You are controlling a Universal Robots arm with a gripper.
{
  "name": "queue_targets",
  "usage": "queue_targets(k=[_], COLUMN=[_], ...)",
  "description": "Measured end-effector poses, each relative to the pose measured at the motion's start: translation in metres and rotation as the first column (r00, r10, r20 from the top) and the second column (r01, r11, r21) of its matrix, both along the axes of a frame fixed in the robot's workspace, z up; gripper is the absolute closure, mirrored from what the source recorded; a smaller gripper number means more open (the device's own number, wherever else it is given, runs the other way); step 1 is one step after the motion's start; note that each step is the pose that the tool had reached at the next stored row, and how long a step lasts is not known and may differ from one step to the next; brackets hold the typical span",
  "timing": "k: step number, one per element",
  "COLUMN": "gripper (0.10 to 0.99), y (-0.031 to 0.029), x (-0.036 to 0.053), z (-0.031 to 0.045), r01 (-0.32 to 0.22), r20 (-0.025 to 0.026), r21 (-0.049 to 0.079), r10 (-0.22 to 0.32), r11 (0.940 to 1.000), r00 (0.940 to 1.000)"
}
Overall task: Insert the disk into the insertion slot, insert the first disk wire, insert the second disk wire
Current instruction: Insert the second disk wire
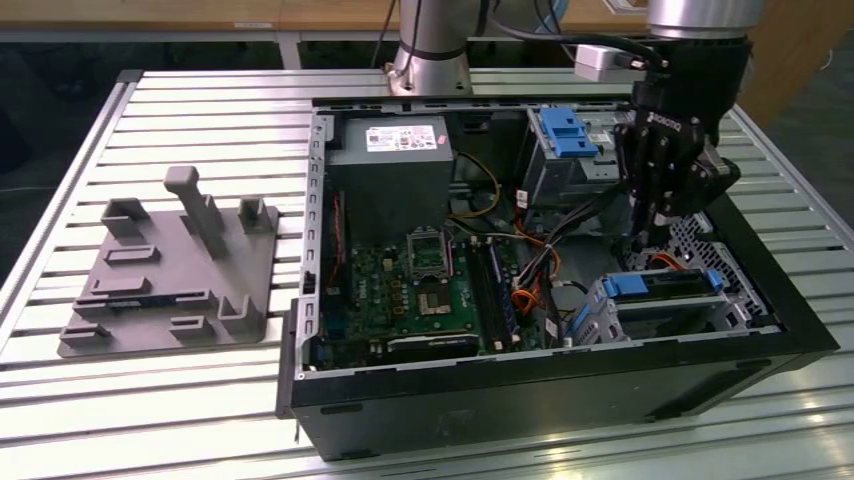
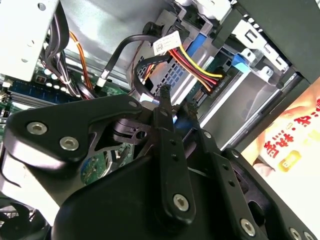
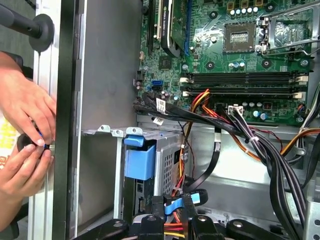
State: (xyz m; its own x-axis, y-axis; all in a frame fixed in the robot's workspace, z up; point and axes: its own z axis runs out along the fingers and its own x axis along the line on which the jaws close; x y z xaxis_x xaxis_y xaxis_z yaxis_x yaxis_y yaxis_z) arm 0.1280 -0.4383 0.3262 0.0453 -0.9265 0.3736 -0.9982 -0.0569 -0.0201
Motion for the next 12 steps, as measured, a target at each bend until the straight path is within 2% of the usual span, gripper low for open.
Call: queue_targets(k=[6, 7, 12], gripper=[0.820, 0.882, 0.882], y=[0.0000, 0.0000, 0.0000], x=[-0.0020, -0.0020, -0.0021], z=[0.0001, 0.0001, 0.0001], r01=[0.000, 0.000, 0.000], r20=[0.0002, 0.0003, 0.0003], r21=[-0.003, -0.003, -0.003], r10=[0.000, 0.000, 0.000], r11=[1.0000, 1.0000, 1.0000], r00=[1.0000, 1.0000, 1.0000])
